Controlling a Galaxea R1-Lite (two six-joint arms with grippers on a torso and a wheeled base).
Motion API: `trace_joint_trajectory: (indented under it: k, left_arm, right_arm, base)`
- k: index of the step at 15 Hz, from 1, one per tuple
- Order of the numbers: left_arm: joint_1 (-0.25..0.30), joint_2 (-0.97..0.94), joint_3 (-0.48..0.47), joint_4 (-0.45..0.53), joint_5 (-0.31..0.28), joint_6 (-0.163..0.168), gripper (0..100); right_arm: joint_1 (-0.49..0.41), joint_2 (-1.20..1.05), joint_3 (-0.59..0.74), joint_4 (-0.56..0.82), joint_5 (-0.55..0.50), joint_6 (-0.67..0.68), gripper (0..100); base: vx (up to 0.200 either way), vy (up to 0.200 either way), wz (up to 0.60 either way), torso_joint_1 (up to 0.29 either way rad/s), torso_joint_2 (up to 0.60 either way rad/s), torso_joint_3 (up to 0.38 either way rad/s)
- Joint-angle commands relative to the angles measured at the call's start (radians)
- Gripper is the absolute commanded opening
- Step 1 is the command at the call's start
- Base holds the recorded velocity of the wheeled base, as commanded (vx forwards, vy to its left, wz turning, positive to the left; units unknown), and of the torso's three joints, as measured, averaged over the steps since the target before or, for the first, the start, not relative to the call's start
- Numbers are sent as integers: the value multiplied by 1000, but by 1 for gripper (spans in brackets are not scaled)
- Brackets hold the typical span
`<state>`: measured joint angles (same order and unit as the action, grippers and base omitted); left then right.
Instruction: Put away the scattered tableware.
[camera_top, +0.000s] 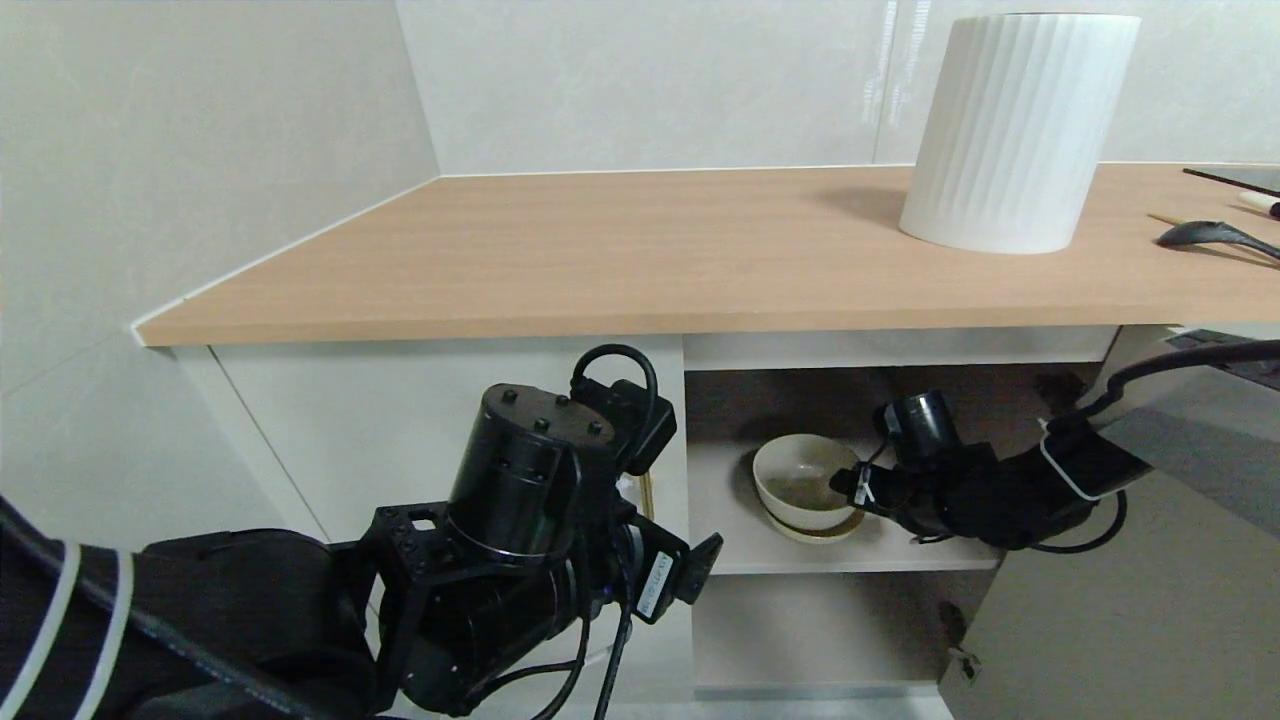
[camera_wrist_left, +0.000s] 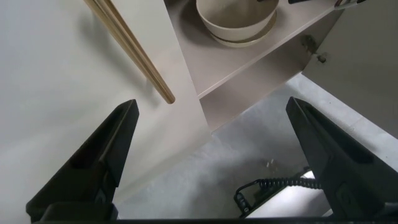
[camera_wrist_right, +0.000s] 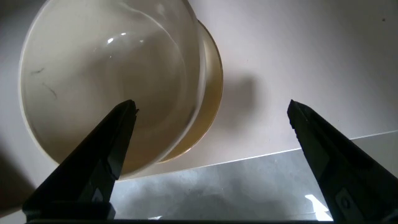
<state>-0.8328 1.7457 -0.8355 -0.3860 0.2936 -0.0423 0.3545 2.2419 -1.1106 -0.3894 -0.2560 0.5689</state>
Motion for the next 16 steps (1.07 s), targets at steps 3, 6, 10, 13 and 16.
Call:
trace_joint_trajectory:
  k: [3, 6, 10, 13, 16]
  left_arm:
    - [0, 1, 0, -2, -1, -1, 100]
    - [1, -2, 1, -2, -1, -5, 100]
    - [4, -38, 52, -1, 1, -7, 100]
    - [6, -61, 75, 1, -1, -7, 100]
    - [6, -68, 73, -1, -1, -7, 100]
  right_arm:
    - [3, -5, 2, 0, -2, 2, 100]
    - [17, -76, 37, 1, -3, 5, 100]
    - [115, -272, 221, 3, 6, -7, 100]
    - [207, -415, 336, 7, 7, -32, 100]
    - [241, -496, 462, 4, 11, -29, 100]
  base:
    - [0, 0, 0, 0, 0, 0]
    - [0, 0, 0, 0, 0, 0]
    - [0, 0, 0, 0, 0, 0]
    - [0, 0, 0, 0, 0, 0]
    - [0, 0, 0, 0, 0, 0]
